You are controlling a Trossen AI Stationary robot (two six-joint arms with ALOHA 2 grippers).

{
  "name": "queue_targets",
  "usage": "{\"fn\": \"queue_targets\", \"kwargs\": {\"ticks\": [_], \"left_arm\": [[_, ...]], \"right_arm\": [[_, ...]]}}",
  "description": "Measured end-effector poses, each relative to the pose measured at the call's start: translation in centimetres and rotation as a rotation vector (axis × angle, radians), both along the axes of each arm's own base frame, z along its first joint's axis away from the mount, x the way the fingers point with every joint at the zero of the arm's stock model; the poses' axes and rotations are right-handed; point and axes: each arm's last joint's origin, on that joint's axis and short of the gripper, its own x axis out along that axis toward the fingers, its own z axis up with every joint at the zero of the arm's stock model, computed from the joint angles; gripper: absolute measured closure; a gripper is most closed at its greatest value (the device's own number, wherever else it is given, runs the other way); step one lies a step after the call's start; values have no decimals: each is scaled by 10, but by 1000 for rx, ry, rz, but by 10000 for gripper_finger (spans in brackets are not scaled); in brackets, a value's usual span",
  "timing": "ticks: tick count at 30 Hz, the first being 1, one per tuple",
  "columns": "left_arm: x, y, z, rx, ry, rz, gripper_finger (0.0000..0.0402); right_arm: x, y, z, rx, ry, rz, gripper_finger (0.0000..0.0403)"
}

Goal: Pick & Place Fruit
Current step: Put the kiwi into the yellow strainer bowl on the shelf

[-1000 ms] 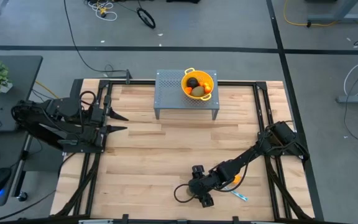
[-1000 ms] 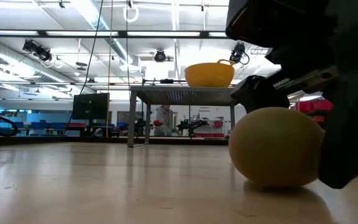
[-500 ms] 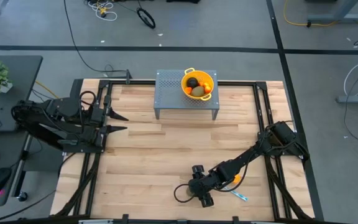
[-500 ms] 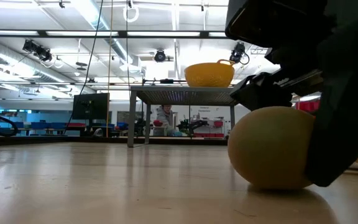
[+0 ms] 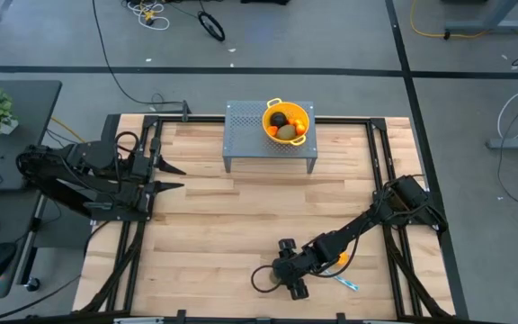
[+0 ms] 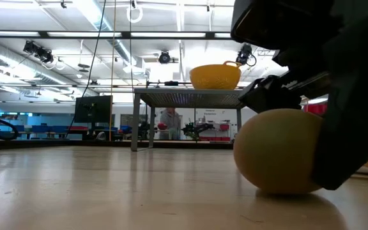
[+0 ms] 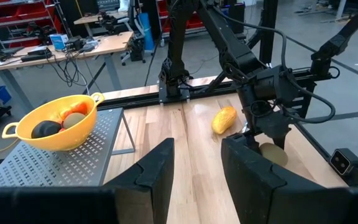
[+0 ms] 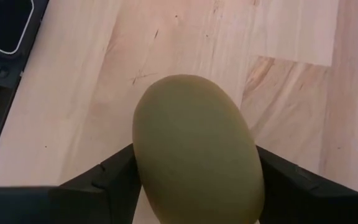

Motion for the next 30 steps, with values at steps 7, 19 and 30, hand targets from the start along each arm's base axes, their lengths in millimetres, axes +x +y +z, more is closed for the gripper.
{"fn": "queue_targets", "kwargs": {"ticks": [7, 19, 30], "left_arm": [[0, 0, 0, 0, 0, 0, 260], [0, 1, 2, -40, -19, 49, 260], [0, 1, 2, -87, -25, 67, 260]], "right_arm": [[2, -5, 1, 21, 12, -52, 151], [21, -49, 34, 20, -97, -206, 151], [29, -110, 84, 60, -228, -373, 151]]}}
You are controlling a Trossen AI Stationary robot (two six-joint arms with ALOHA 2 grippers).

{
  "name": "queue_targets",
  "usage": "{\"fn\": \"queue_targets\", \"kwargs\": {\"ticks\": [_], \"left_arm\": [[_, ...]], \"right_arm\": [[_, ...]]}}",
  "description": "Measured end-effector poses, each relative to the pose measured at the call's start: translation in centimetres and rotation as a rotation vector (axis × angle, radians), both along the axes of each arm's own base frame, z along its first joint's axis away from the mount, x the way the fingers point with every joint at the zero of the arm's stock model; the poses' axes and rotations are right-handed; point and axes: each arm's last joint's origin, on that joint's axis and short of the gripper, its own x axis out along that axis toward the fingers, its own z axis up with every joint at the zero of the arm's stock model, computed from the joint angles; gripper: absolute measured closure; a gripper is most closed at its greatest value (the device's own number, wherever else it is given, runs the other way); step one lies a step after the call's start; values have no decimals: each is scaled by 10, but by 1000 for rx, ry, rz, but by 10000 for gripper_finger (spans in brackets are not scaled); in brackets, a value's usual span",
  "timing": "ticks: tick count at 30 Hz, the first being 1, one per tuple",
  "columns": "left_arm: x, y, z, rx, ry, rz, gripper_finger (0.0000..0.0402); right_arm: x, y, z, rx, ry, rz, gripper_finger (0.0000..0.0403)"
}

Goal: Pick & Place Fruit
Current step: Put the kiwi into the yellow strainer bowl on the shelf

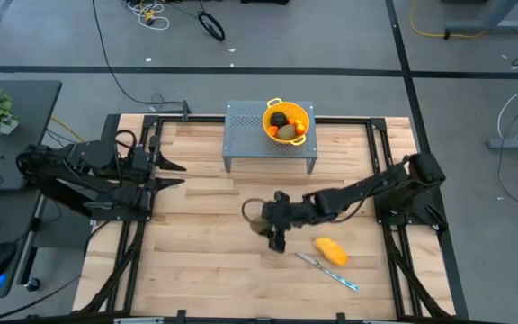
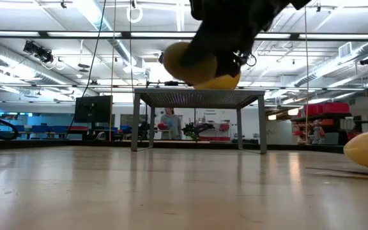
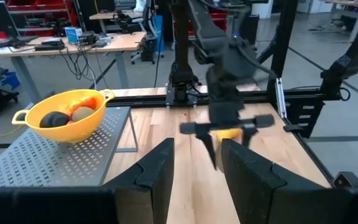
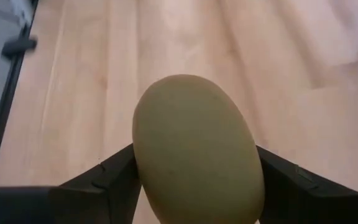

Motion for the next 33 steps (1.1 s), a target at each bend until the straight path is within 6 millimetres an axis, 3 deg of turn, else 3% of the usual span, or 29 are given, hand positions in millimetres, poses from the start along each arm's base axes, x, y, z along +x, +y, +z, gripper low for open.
{"fn": "queue_targets", "kwargs": {"ticks": [12, 19, 33], "left_arm": [[0, 0, 0, 11, 0, -13, 260], [0, 0, 0, -4, -1, -11, 260], [0, 0, 0, -65, -4, 6, 260]], "right_arm": [[-16, -68, 55, -65, -133, -245, 151], [-30, -96, 82, -81, -209, -338, 151], [-39, -116, 94, -121, -235, -339, 151]]}}
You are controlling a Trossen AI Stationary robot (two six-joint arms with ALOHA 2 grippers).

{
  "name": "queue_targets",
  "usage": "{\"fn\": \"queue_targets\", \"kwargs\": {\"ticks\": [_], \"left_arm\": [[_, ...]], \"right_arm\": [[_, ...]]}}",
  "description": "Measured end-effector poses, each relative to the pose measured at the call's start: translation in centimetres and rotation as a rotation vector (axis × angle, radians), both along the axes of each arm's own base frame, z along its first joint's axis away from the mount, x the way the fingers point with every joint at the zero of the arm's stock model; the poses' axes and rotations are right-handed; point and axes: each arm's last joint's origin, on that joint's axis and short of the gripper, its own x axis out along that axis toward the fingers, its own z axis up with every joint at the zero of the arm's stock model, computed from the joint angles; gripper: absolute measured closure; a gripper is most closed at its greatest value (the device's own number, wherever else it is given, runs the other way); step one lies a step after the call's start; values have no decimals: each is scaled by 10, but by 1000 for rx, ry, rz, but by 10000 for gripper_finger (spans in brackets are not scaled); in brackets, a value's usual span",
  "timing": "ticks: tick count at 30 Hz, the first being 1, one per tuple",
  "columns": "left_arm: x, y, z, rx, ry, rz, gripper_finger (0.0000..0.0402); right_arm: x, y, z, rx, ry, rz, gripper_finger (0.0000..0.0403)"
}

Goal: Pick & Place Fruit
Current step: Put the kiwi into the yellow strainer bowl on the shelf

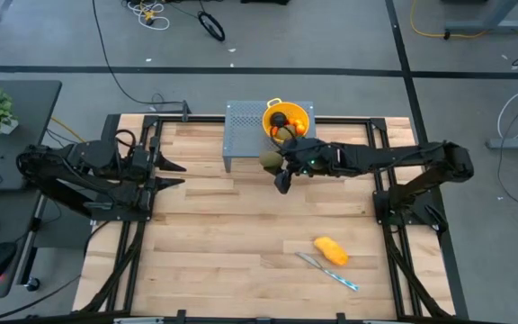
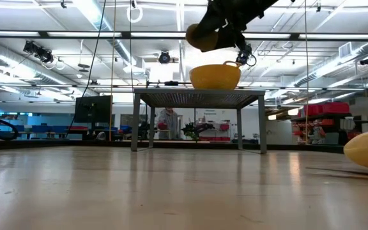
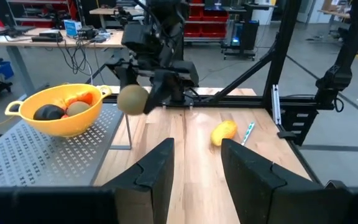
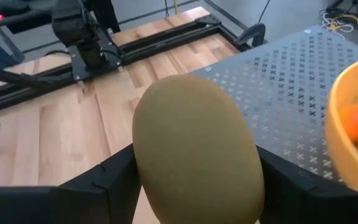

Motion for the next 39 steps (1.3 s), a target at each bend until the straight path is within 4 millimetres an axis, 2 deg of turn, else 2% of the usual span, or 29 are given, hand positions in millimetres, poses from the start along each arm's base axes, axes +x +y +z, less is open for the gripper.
{"fn": "queue_targets", "kwargs": {"ticks": [8, 15, 30, 39], "left_arm": [[0, 0, 1, -8, -13, 3, 260], [1, 0, 5, -20, -50, 5, 260], [1, 1, 5, -27, -50, 37, 260], [1, 2, 5, 0, -50, 81, 260]], "right_arm": [[-13, -21, 15, -28, -44, -89, 151], [-26, -48, 25, -80, -56, -178, 151], [-47, -105, 24, -93, -29, -331, 151], [-54, -120, 24, -75, -32, -344, 151]]}}
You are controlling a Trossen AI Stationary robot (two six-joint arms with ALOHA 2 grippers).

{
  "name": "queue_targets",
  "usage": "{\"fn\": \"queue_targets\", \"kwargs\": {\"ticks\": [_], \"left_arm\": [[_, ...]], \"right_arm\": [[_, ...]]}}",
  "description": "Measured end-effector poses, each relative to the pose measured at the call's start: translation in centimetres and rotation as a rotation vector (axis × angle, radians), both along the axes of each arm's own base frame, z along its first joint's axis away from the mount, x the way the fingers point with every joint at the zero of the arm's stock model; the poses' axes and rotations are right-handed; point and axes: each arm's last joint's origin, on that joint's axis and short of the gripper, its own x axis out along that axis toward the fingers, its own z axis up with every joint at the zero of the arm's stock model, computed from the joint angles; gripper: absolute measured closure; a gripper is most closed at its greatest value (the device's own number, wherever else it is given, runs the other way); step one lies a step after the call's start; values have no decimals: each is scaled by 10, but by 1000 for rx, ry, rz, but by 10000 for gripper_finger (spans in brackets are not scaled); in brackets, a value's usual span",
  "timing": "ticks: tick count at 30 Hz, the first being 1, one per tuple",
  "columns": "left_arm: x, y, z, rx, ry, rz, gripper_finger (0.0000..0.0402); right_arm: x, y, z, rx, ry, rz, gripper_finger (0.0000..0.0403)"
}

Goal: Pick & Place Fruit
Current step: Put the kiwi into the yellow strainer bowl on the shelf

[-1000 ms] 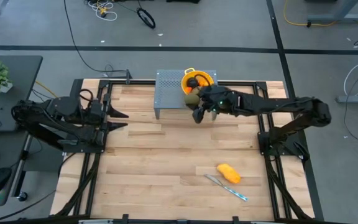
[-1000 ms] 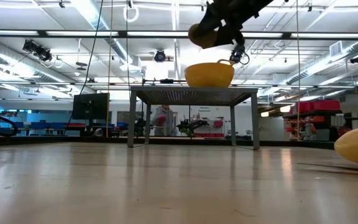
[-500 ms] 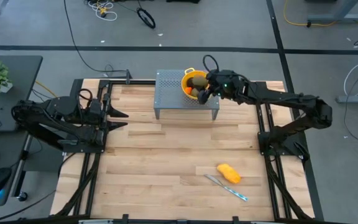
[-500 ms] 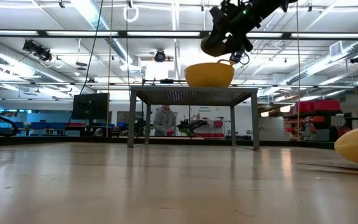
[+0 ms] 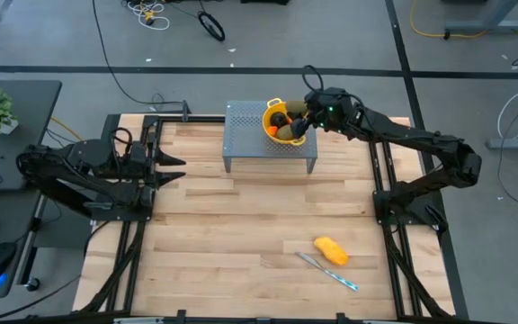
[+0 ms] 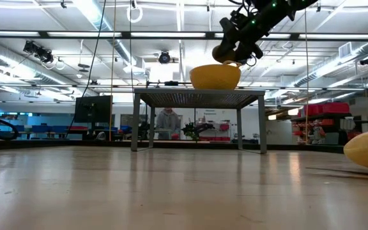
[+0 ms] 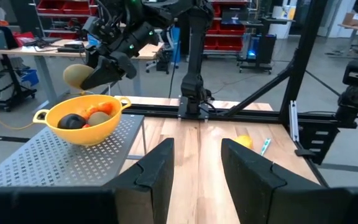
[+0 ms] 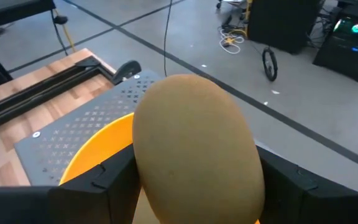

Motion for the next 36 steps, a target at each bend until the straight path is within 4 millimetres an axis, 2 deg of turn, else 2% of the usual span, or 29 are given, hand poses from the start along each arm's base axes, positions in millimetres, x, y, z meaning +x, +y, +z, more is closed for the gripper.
{"fn": "queue_targets", "kwargs": {"ticks": [15, 36], "left_arm": [[0, 1, 0, 5, 0, 27, 260], [0, 1, 0, 2, -1, 27, 260]], "right_arm": [[5, -2, -17, 26, 116, 18, 151], [5, -3, -18, 28, 119, 18, 146]]}}
